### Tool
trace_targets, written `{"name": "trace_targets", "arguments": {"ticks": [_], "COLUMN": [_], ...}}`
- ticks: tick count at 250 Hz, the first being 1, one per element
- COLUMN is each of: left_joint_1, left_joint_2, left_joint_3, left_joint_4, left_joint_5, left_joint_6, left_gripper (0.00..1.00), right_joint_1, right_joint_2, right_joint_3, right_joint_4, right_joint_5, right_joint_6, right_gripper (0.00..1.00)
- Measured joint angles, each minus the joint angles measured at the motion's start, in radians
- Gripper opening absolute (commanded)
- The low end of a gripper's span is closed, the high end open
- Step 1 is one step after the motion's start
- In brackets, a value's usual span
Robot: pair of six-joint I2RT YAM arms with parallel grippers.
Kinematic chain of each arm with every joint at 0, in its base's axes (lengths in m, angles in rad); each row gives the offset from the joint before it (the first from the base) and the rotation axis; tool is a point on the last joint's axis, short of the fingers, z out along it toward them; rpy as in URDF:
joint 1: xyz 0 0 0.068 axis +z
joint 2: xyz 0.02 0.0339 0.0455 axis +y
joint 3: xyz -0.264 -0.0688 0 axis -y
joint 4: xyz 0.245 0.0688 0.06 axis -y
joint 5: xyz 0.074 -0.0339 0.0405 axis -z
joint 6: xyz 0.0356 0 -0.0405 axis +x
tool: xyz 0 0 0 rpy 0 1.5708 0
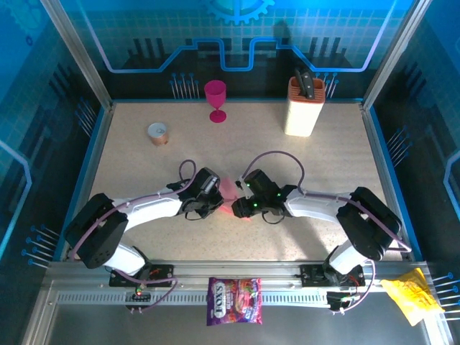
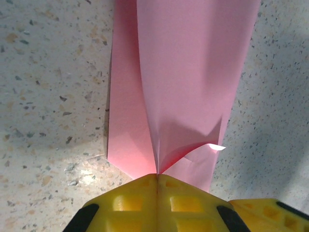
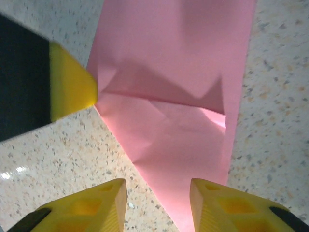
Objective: Fold a paper plane with a square sheet of paper (pick it up from the middle)
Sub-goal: Fourth fold the wing at the center of the table.
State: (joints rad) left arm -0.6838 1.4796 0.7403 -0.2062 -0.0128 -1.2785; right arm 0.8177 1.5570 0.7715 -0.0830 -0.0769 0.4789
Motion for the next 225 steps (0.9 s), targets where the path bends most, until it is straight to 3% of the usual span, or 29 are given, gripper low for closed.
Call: {"name": "trace_targets", "arguments": {"ticks": [37, 126, 225], "left_joint_1": [0.000, 0.000, 0.000], "left_joint_2": [-0.021, -0.041, -0.048], "left_joint_3": [0.002, 0.005, 0.005], "left_joint_4": [-0.029, -0.058, -0.084], "left_joint_5": [-0.009, -0.019, -0.033], "left_joint_6": [-0.031, -0.077, -0.104], "left_gripper": [0.00, 0.00, 0.00], "right_joint_1": [0.074, 0.178, 0.205], "right_joint_2": [-0.013, 0.032, 0.121], "right_joint_3": [0.000, 0.059, 0.125], "right_joint_4": [-0.006, -0.036, -0.079], "right_joint_5": [0.089, 0.239, 0.375], "right_joint_6": [-0.047, -0.089, -0.091], "right_gripper": [0.46, 0.46, 0.44]}}
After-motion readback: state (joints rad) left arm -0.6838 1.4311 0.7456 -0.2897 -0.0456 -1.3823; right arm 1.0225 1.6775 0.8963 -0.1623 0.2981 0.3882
